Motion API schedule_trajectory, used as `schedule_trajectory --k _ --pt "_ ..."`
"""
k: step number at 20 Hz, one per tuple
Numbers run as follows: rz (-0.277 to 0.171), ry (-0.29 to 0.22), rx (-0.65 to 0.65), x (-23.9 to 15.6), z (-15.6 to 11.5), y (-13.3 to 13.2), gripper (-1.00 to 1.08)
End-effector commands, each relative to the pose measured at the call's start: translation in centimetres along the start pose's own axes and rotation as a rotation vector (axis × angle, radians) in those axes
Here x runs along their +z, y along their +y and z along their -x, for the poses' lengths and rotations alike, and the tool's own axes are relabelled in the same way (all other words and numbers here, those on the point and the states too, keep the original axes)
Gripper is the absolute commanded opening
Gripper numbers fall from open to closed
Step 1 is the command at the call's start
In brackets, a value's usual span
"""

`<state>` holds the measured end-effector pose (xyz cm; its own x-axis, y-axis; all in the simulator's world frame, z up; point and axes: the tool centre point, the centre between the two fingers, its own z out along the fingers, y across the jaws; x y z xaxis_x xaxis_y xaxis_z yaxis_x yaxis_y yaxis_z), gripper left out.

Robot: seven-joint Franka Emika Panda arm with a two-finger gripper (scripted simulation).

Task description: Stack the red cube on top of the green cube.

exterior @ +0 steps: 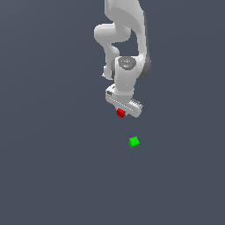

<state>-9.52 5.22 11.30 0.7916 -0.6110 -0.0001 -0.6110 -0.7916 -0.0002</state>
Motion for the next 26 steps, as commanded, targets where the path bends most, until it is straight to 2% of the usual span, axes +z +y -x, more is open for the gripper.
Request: schedule_trajectory --k 1,18,26 --pt "0.0 0.0 0.0 0.3 -0.4 -0.9 -1.0" --pt "-0.001 -0.001 0.0 3.9 -5.1 -10.0 -1.0" --pt "0.0 0.0 0.0 4.9 -6.5 -12.7 -1.0"
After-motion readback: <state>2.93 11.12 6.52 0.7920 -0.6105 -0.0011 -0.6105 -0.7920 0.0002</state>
